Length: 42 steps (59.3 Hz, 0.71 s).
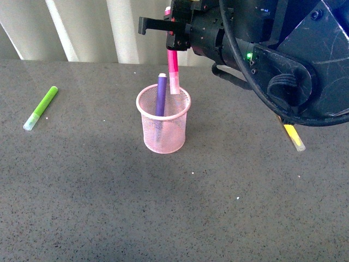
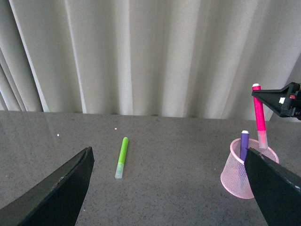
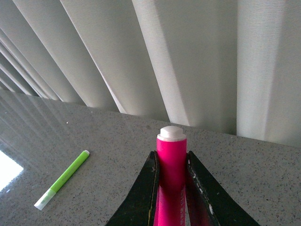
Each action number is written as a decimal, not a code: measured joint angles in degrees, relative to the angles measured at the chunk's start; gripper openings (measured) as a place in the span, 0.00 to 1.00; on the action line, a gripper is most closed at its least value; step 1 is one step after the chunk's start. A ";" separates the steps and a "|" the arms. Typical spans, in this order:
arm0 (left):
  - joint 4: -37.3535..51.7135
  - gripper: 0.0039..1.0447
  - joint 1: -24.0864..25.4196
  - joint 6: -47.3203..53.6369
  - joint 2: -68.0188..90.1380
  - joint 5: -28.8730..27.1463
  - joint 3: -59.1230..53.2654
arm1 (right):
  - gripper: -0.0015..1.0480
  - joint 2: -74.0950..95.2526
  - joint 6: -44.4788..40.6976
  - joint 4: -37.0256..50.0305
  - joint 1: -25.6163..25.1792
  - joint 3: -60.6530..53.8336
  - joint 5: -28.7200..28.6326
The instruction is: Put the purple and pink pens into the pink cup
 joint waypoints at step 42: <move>0.00 0.94 0.00 0.00 0.00 0.00 0.00 | 0.75 0.76 -0.22 0.37 -0.57 -0.52 -0.50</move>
